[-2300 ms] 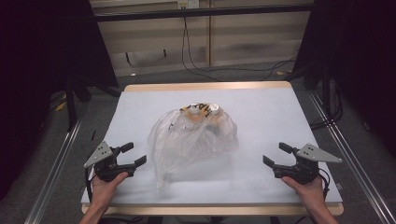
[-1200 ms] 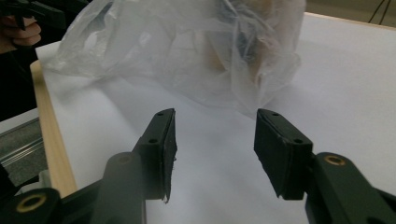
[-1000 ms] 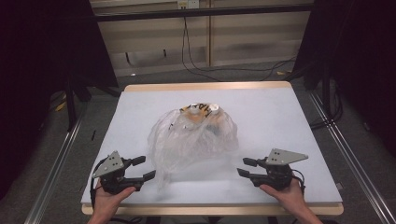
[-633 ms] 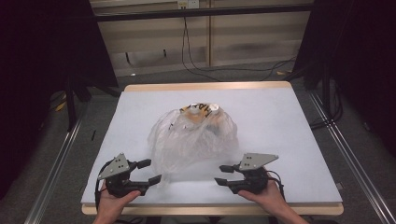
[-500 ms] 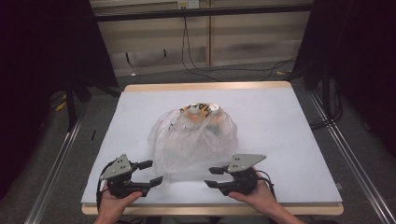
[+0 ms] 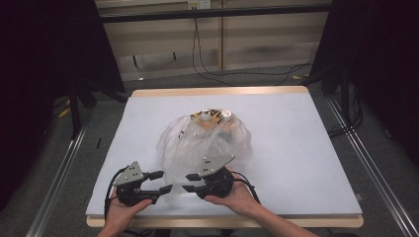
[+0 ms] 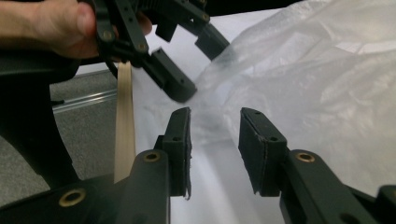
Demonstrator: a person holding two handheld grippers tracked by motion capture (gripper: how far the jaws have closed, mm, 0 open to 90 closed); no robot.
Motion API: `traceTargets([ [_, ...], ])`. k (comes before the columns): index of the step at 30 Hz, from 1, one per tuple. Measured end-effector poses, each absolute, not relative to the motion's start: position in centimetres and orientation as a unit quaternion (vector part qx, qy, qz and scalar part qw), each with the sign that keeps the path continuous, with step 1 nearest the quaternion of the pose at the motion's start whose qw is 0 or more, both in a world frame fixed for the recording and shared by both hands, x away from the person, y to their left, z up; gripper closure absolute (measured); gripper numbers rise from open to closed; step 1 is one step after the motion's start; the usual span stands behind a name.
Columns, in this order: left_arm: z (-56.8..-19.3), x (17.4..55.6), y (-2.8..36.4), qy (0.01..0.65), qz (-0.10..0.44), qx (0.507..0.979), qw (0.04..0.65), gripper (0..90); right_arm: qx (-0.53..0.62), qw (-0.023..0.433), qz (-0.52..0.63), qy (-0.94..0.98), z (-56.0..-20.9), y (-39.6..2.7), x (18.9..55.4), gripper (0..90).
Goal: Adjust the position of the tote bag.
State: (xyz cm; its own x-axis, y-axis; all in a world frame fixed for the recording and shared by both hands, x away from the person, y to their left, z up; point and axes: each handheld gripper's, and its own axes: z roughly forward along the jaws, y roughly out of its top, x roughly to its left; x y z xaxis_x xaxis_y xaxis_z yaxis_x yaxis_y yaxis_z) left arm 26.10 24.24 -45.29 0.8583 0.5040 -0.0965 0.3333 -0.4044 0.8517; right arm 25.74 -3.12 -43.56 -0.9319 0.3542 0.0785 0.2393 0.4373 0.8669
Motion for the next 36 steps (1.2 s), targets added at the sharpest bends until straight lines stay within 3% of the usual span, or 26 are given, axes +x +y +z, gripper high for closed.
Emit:
traceTargets([
  [4, -45.5, 26.1, 23.8, 0.239, 0.077, 0.842, 0.477, 52.3, 0.169, 0.059, 0.496, 0.85, -44.0, -2.3, 26.2, 65.2],
  [8, -45.6, 26.1, 23.5, 0.235, 0.068, 0.844, 0.478, 55.3, 0.174, 0.06, 0.491, 0.851, -44.2, -2.2, 26.4, 64.7],
  [17, -45.6, 25.9, 23.3, 0.215, 0.049, 0.853, 0.474, 86.4, 0.197, 0.079, 0.475, 0.854, -45.2, -2.9, 27.5, 64.3],
  [36, -45.5, 26.1, 23.9, 0.219, 0.05, 0.849, 0.478, 87.2, 0.218, 0.066, 0.433, 0.872, -48.5, -3.1, 29.2, 61.4],
])
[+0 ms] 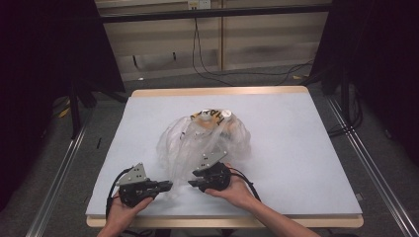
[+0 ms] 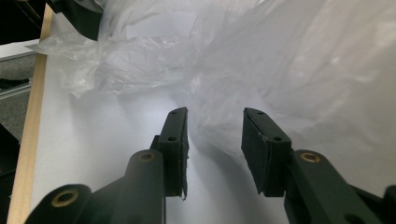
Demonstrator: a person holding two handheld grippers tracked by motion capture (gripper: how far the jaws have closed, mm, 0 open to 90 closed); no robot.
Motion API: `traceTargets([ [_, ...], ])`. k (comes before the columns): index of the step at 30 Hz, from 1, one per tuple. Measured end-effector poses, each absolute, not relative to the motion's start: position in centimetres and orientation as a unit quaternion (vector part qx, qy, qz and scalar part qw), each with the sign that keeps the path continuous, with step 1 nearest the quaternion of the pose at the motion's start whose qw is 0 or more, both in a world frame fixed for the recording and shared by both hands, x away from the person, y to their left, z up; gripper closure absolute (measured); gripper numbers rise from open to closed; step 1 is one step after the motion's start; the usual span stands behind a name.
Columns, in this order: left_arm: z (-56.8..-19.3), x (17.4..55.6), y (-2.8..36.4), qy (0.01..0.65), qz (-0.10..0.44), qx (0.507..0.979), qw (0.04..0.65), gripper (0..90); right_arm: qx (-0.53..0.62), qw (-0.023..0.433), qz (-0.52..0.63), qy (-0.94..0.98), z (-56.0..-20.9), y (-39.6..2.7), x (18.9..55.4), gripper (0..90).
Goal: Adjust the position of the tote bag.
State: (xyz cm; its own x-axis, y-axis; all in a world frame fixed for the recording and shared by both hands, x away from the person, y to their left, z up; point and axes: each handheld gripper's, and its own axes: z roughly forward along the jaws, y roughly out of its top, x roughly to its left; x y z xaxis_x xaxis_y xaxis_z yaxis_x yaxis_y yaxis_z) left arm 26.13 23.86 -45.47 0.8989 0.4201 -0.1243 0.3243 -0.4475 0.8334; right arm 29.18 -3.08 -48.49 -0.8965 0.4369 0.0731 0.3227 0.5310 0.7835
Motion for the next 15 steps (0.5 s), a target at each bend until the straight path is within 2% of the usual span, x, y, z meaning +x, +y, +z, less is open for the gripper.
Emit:
traceTargets([
  [7, -45.56, 26.2, 24.03, 0.225, 0.046, 0.846, 0.481, 86.0, 0.214, 0.081, 0.41, 0.883, -48.81, -2.22, 29.36, 62.9],
  [8, -45.54, 26.25, 24.03, 0.227, 0.05, 0.847, 0.479, 81.9, 0.211, 0.081, 0.409, 0.884, -48.76, -2.11, 29.19, 71.9],
  [9, -45.54, 26.25, 24.03, 0.227, 0.05, 0.847, 0.479, 81.0, 0.211, 0.081, 0.409, 0.884, -48.76, -2.11, 29.19, 71.9],
  [11, -45.51, 26.21, 24.01, 0.221, 0.052, 0.849, 0.477, 79.7, 0.203, 0.079, 0.411, 0.885, -48.78, -2.0, 28.86, 80.4],
  [13, -45.47, 26.06, 23.88, 0.219, 0.05, 0.849, 0.478, 77.0, 0.203, 0.075, 0.41, 0.886, -48.74, -1.87, 28.71, 85.2],
  [14, -45.46, 26.0, 23.78, 0.22, 0.054, 0.85, 0.476, 72.1, 0.205, 0.069, 0.411, 0.886, -48.73, -1.87, 28.73, 89.7],
  [15, -45.46, 25.92, 23.69, 0.219, 0.055, 0.85, 0.476, 66.9, 0.203, 0.065, 0.412, 0.886, -48.73, -1.87, 28.77, 90.0],
])
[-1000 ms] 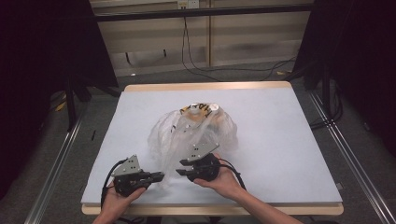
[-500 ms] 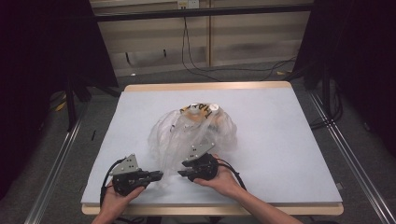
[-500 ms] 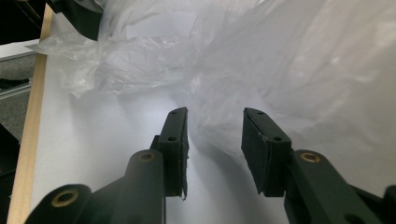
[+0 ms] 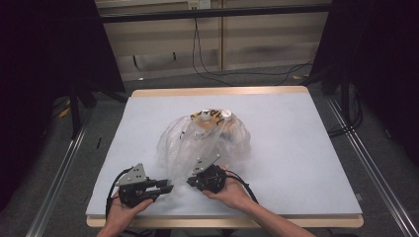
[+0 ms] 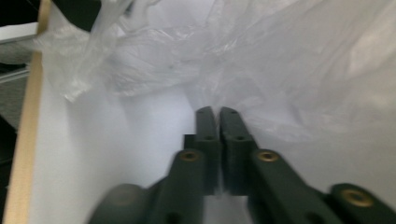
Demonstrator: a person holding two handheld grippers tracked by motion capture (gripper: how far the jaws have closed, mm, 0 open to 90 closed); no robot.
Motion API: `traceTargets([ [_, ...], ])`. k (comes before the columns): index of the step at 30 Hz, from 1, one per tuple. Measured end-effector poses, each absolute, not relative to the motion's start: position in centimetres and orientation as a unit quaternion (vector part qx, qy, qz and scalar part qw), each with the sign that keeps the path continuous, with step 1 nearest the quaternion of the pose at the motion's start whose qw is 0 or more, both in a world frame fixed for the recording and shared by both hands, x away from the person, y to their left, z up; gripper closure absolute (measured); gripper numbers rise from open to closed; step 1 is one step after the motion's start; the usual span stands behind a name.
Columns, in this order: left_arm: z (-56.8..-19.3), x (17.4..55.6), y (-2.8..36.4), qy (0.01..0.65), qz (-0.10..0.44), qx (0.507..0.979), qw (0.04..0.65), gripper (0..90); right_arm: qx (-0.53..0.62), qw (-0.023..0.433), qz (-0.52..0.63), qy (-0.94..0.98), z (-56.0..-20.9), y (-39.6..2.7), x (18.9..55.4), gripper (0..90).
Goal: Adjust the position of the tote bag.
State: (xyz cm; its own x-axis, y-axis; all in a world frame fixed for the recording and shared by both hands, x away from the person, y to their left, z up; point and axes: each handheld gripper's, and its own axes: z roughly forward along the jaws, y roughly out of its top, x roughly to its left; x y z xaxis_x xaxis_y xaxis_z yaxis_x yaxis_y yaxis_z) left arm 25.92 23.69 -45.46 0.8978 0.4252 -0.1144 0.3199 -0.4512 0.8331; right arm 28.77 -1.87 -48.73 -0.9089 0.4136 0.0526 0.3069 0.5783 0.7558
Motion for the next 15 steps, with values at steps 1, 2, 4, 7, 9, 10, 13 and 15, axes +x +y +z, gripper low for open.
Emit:
traceTargets([
  [1, -45.4, 25.9, 23.7, 0.216, 0.062, 0.852, 0.473, 64.0, 0.202, 0.065, 0.411, 0.887, -48.7, -1.9, 28.7, 90.0],
  [2, -45.4, 25.8, 23.7, 0.219, 0.064, 0.851, 0.473, 60.7, 0.2, 0.064, 0.411, 0.887, -48.7, -1.9, 28.8, 90.0],
  [4, -45.5, 25.6, 23.5, 0.22, 0.06, 0.851, 0.474, 51.9, 0.19, 0.067, 0.406, 0.891, -48.6, -2.1, 28.8, 90.0],
  [7, -45.6, 25.4, 23.2, 0.222, 0.06, 0.854, 0.467, 45.8, 0.183, 0.059, 0.411, 0.891, -48.5, -2.3, 28.8, 90.0],
  [9, -45.7, 25.2, 23.1, 0.216, 0.057, 0.857, 0.464, 42.1, 0.188, 0.06, 0.41, 0.891, -48.4, -2.6, 29.0, 90.0],
  [10, -45.8, 25.2, 23.0, 0.217, 0.056, 0.858, 0.462, 41.5, 0.194, 0.054, 0.418, 0.886, -48.2, -2.9, 29.0, 90.0],
  [13, -46.0, 25.1, 22.6, 0.217, 0.045, 0.861, 0.458, 38.4, 0.196, 0.054, 0.424, 0.883, -47.9, -3.1, 29.0, 90.0],
  [15, -46.0, 24.9, 22.2, 0.208, 0.046, 0.866, 0.452, 36.8, 0.192, 0.054, 0.429, 0.881, -47.6, -3.2, 29.0, 90.0],
])
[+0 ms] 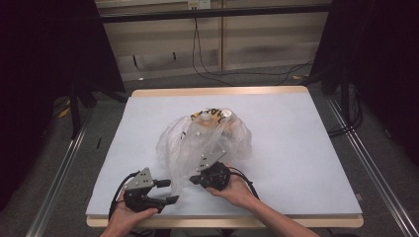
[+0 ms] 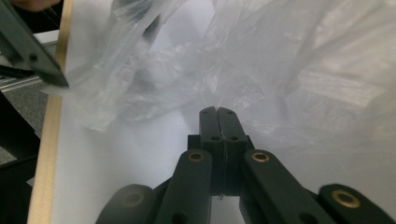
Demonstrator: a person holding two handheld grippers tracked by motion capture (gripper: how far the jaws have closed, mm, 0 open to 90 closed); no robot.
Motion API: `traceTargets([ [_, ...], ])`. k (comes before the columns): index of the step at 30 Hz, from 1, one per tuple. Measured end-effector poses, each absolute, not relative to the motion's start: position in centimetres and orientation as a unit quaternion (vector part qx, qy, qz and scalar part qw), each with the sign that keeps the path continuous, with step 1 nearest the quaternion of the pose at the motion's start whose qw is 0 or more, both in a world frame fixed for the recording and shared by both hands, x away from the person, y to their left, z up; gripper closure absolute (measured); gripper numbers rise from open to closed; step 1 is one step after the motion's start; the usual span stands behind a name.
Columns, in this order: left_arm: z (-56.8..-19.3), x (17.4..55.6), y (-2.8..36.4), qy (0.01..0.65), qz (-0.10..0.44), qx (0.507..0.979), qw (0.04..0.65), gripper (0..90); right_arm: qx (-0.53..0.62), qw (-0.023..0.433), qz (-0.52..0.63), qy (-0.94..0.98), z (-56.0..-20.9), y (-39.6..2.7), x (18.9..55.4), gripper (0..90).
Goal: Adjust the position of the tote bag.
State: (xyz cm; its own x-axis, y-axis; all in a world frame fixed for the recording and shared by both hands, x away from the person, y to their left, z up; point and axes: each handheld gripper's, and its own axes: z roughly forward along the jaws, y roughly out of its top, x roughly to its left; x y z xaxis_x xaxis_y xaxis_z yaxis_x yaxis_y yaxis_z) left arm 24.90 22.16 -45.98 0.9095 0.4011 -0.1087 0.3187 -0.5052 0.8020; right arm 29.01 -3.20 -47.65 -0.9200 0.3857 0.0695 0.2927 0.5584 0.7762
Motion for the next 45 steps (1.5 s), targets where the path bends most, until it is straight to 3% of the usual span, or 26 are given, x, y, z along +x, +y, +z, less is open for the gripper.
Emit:
traceTargets([
  [3, -46.1, 24.8, 21.5, 0.199, 0.045, 0.87, 0.449, 34.1, 0.195, 0.054, 0.436, 0.877, -47.4, -3.2, 28.9, 90.0],
  [8, -46.3, 25.5, 20.5, 0.19, 0.05, 0.879, 0.434, 40.0, 0.194, 0.051, 0.441, 0.875, -47.1, -3.2, 28.9, 90.0],
  [12, -46.3, 25.6, 20.4, 0.181, 0.041, 0.881, 0.435, 71.4, 0.194, 0.051, 0.445, 0.872, -46.7, -3.4, 28.9, 90.0],
  [13, -46.2, 25.6, 20.5, 0.175, 0.038, 0.884, 0.432, 71.4, 0.196, 0.05, 0.449, 0.871, -46.6, -3.5, 28.9, 90.0],
  [14, -46.3, 25.6, 20.5, 0.178, 0.036, 0.88, 0.44, 85.5, 0.195, 0.051, 0.452, 0.869, -46.5, -3.6, 29.0, 90.0],
  [18, -45.9, 25.7, 21.1, 0.184, 0.04, 0.876, 0.445, 89.2, 0.192, 0.052, 0.455, 0.868, -46.2, -3.8, 28.9, 90.0],
  [32, -44.6, 25.8, 23.5, 0.207, 0.052, 0.836, 0.506, 89.8, 0.179, 0.055, 0.477, 0.859, -44.4, -6.8, 26.8, 90.0],
  [45, -42.5, 25.7, 24.1, 0.208, 0.068, 0.81, 0.544, 89.9, 0.179, 0.094, 0.517, 0.832, -40.9, -8.6, 26.7, 90.0],
])
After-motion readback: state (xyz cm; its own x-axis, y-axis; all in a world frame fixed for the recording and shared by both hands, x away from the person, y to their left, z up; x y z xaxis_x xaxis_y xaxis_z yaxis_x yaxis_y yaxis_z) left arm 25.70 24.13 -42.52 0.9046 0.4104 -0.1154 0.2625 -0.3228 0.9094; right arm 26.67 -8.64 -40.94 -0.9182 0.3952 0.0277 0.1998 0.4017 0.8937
